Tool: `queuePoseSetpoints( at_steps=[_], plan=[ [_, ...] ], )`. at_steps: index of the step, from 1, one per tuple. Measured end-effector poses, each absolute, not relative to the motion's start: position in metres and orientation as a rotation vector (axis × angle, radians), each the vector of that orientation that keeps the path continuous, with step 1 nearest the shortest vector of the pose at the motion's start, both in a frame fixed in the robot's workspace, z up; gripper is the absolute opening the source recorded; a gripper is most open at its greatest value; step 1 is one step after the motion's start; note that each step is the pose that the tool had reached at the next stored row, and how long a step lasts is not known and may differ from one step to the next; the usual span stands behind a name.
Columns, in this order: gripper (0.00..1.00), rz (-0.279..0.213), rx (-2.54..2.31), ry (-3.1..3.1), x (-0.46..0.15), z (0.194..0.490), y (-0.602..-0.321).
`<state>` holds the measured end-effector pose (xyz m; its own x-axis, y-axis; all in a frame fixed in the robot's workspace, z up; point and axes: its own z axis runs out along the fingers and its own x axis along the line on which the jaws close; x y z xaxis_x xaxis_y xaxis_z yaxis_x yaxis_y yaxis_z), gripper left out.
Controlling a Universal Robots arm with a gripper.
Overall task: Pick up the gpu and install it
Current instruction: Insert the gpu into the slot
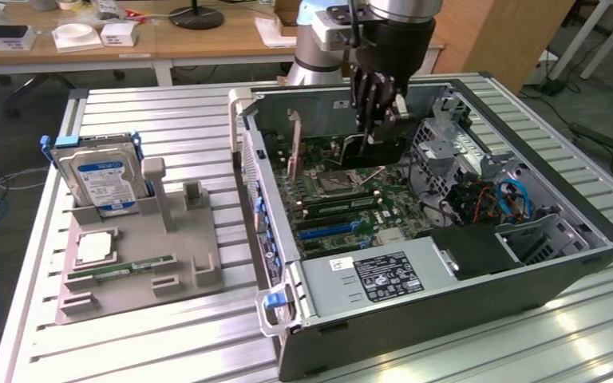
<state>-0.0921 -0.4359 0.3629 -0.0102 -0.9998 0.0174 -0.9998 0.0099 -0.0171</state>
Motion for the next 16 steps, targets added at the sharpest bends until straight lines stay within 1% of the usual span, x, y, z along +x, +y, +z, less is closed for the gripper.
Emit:
queuePoseSetpoints(
  at_steps=[16],
  plan=[
    [0.26,0.038,2.217,-2.225,-0.0951,0.3582,-0.4445]
  ],
)
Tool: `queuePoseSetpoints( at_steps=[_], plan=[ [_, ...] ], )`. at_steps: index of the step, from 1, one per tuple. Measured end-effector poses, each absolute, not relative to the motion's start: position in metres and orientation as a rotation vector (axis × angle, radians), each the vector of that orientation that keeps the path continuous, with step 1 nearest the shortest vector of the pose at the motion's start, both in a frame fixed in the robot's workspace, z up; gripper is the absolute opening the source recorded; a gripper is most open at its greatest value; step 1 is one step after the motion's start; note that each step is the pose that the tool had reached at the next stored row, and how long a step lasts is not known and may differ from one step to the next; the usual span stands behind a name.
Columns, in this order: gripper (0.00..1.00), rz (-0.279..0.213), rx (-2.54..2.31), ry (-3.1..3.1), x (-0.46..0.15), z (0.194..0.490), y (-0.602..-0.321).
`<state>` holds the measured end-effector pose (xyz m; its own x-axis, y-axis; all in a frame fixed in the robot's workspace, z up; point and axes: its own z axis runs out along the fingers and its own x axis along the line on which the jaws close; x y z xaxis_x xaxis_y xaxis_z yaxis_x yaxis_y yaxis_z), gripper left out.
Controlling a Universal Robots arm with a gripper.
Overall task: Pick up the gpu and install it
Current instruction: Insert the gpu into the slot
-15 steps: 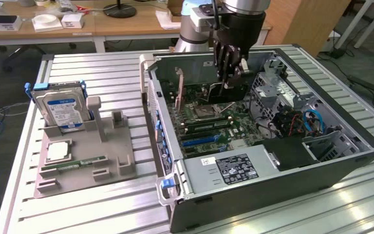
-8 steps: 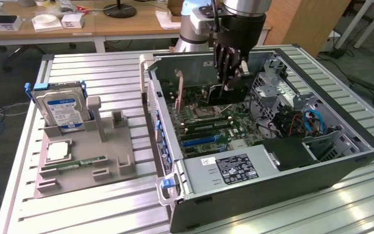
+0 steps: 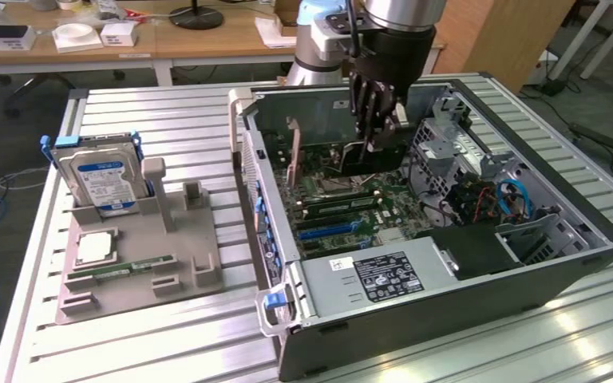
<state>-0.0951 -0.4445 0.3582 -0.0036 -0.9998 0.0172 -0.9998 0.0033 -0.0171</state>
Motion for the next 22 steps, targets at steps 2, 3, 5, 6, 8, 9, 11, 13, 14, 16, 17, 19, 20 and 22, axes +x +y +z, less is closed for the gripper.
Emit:
queuePoseSetpoints(
  at_steps=[2,3,5,6,8,9,11,13,14,16,17,19,20,22],
  plan=[
    [0.26,0.038,2.224,-2.219,-0.095,0.357,-0.445],
    [0.26,0.037,2.227,-2.217,-0.096,0.357,-0.445],
    [0.26,0.037,2.229,-2.215,-0.096,0.355,-0.445],
    [0.26,0.037,2.229,-2.215,-0.096,0.355,-0.445],
    [0.26,0.037,2.229,-2.214,-0.097,0.353,-0.445],
    [0.26,0.037,2.229,-2.214,-0.097,0.352,-0.445],
    [0.26,0.037,2.229,-2.214,-0.097,0.351,-0.445],
    [0.26,0.037,2.23,-2.214,-0.098,0.349,-0.445],
    [0.26,0.037,2.23,-2.214,-0.098,0.349,-0.445],
    [0.26,0.036,2.23,-2.214,-0.099,0.347,-0.445],
    [0.26,0.036,2.23,-2.214,-0.099,0.347,-0.445],
    [0.26,0.036,2.231,-2.214,-0.099,0.345,-0.446],
    [0.26,0.036,2.231,-2.213,-0.1,0.345,-0.446],
    [0.26,0.036,2.231,-2.213,-0.1,0.343,-0.446]
  ],
)
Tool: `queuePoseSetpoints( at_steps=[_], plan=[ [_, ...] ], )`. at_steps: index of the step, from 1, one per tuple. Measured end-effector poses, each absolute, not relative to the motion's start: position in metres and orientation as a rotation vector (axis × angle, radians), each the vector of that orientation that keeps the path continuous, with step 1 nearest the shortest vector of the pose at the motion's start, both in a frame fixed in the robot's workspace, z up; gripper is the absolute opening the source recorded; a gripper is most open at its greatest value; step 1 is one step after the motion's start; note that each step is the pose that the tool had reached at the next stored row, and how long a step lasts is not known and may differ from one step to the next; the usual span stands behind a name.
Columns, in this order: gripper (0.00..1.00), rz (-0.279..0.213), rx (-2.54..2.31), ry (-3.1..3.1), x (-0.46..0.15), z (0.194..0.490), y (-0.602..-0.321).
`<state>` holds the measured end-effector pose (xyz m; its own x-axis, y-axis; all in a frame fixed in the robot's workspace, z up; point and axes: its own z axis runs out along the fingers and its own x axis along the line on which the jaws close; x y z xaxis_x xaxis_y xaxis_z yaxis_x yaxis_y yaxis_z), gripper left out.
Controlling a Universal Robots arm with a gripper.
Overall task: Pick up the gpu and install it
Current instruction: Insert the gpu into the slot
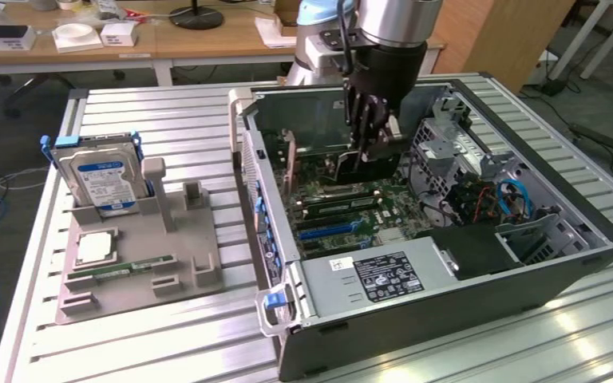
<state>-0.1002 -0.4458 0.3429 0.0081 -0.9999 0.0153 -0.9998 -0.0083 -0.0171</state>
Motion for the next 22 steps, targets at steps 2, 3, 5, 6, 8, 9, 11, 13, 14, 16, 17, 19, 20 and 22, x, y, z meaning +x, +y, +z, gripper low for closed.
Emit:
queuePoseSetpoints(
  at_steps=[2,3,5,6,8,9,11,13,14,16,17,19,20,22],
  plan=[
    [0.26,-0.036,-2.23,2.211,-0.101,0.341,-0.446],
    [0.26,-0.036,-2.23,2.211,-0.101,0.34,-0.446],
    [0.26,-0.036,-2.23,2.21,-0.102,0.338,-0.446],
    [0.26,-0.036,-2.23,2.21,-0.102,0.337,-0.446],
    [0.26,-0.036,-2.231,2.21,-0.102,0.335,-0.446],
    [0.26,-0.036,-2.231,2.209,-0.103,0.335,-0.446],
    [0.26,-0.035,-2.231,2.209,-0.103,0.333,-0.446],
    [0.26,-0.035,-2.232,2.209,-0.103,0.331,-0.446],
    [0.26,-0.035,-2.232,2.208,-0.104,0.331,-0.446],
    [0.26,-0.035,-2.232,2.208,-0.104,0.329,-0.447],
    [0.26,-0.035,-2.233,2.207,-0.104,0.328,-0.447],
    [0.26,-0.035,-2.233,2.207,-0.104,0.327,-0.448],
    [0.26,-0.035,-2.234,2.206,-0.104,0.326,-0.448],
    [0.26,-0.035,-2.235,2.205,-0.105,0.325,-0.448]
  ],
)
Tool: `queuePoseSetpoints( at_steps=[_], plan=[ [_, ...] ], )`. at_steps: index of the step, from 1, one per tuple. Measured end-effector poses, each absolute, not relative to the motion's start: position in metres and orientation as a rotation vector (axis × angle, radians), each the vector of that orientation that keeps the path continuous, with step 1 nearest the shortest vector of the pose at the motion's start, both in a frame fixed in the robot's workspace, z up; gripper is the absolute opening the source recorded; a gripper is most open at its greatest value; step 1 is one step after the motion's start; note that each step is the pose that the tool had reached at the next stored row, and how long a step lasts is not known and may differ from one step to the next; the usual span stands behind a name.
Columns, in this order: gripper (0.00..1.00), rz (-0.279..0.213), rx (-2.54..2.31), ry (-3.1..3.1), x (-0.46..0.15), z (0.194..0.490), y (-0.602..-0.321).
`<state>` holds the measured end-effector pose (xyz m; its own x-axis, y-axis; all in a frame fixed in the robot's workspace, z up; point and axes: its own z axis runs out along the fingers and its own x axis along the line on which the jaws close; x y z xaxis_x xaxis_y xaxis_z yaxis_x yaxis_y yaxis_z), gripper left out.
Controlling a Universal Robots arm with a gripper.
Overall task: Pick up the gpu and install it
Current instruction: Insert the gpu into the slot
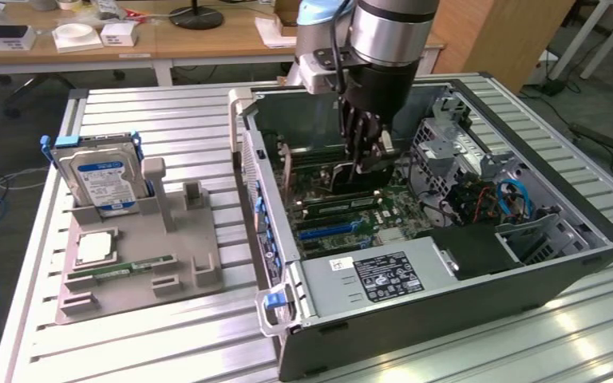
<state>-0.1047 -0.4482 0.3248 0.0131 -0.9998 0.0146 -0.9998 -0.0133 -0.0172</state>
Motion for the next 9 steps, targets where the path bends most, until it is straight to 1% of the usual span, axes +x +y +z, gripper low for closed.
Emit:
queuePoseSetpoints(
  at_steps=[9],
  plan=[
    [0.26,-0.035,-2.238,2.202,-0.106,0.3181,-0.4493]
  ],
)
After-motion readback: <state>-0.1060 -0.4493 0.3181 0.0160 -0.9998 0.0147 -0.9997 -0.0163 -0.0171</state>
